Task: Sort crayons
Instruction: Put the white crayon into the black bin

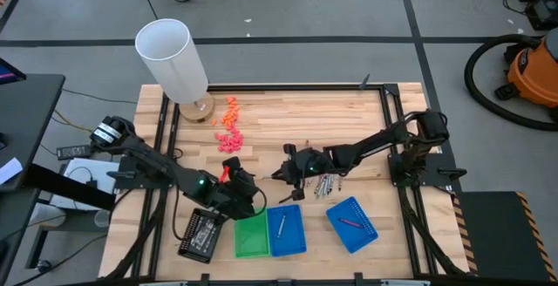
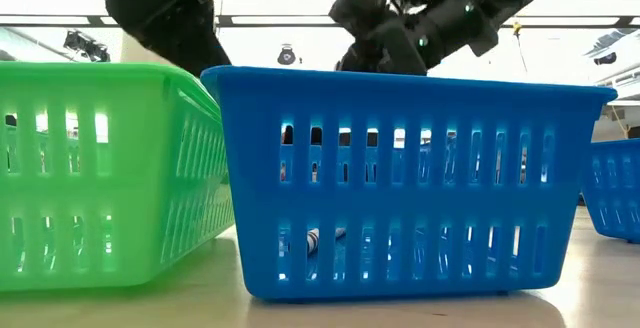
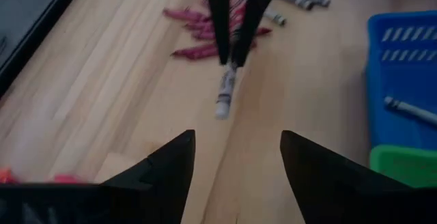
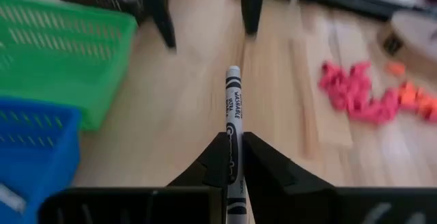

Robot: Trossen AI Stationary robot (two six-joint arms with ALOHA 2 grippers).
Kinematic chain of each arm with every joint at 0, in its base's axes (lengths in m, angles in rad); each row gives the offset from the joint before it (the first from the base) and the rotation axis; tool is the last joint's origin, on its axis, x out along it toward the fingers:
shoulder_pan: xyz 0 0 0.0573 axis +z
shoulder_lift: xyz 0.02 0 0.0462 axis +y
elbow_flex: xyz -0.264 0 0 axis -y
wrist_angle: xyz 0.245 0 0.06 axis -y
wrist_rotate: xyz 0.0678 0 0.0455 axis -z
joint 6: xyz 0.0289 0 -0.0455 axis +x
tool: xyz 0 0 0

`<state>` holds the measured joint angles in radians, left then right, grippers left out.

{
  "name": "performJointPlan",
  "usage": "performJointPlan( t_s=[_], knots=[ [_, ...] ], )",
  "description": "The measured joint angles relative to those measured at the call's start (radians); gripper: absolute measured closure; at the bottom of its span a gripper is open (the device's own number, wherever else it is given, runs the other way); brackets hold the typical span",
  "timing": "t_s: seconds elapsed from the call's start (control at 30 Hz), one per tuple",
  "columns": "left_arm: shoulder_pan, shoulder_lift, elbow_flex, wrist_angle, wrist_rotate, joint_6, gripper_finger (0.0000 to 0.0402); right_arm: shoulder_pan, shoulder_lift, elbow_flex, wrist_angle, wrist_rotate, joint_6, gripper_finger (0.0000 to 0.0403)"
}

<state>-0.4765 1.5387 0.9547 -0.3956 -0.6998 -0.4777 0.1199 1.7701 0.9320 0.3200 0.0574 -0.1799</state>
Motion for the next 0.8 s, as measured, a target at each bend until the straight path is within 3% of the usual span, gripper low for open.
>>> performJointPlan(
  t_s=[0.43,0.8],
  knots=[
    [0.015,0.000,0.000,0.079,0.006,0.073,0.0218,0.029,-0.007,0.002,0.054,-0.011,-0.026,0.0359],
    [0.015,0.000,0.000,0.086,0.016,0.061,0.0329,0.029,-0.007,0.002,0.080,-0.037,-0.022,0.0359]
  ],
)
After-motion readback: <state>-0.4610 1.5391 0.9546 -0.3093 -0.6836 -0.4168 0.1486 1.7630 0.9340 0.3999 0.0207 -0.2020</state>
